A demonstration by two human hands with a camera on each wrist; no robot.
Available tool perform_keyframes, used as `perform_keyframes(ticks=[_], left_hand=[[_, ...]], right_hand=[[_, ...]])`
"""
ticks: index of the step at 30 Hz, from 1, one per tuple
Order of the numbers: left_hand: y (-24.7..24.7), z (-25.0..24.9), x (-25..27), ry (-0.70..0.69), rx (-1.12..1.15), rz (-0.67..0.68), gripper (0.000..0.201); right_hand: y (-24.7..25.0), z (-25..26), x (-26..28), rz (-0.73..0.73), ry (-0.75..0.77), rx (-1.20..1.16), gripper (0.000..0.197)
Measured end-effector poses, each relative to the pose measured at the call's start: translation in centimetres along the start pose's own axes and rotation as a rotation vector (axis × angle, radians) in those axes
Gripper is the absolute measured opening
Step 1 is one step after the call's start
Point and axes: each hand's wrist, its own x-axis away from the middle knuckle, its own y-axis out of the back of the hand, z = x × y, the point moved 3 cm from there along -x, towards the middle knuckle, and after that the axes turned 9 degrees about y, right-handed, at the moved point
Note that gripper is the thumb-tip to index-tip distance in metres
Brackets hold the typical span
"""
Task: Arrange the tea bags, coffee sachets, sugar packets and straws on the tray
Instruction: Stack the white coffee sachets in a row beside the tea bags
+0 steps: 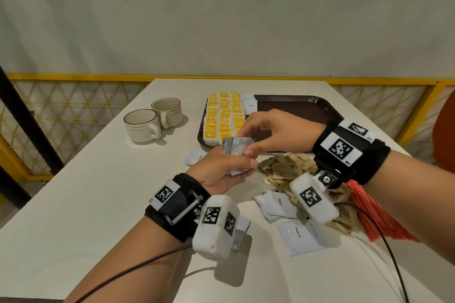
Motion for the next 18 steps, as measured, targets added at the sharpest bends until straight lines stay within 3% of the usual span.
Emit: perform_keyframes(ticks=[6, 13, 18], left_hand=[[-0.4, 0.0, 0.4, 0.002, 0.047, 0.017, 0.028], [-0.5, -0.6, -0.5, 0.042, 0.169, -0.003, 0.032], [-1.3, -2.2, -2.3, 0.087, 0.247, 0.02, 0.024]], right_hand=[[-0.5, -0.7, 0.3, 0.021, -0.061, -0.123, 0.011], [1.4, -1.4, 0.5, -0.143, -0.111, -0.681, 0.012], [1.7, -2.7, -0.5, -0.126, -0.121, -0.623, 0.027]])
